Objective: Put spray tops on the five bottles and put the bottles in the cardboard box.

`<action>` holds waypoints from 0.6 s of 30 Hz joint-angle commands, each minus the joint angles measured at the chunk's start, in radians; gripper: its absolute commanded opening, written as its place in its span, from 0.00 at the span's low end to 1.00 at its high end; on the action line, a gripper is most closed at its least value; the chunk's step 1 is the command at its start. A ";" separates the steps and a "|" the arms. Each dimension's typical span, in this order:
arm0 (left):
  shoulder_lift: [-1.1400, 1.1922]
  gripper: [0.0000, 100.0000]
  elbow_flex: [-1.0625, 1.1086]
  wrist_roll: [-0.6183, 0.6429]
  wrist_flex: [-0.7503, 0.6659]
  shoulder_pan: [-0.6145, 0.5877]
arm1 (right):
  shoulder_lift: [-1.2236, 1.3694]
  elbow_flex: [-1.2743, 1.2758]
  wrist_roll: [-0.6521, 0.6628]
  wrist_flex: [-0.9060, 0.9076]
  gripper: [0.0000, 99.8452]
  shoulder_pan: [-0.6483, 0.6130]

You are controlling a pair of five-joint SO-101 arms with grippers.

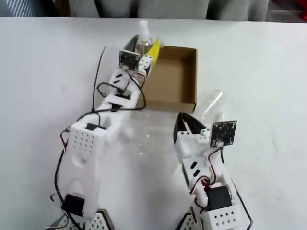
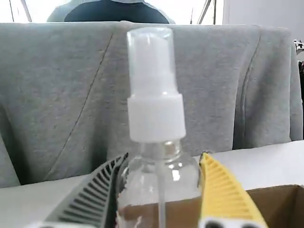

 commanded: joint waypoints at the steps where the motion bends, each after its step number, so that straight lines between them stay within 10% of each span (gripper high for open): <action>1: -0.021 0.02 -0.060 -0.008 0.014 -0.007 | -0.012 0.009 0.012 0.005 0.02 0.013; 18: 0.113 0.02 -0.245 -0.006 0.068 -0.016 | -0.012 0.009 0.012 0.007 0.02 0.013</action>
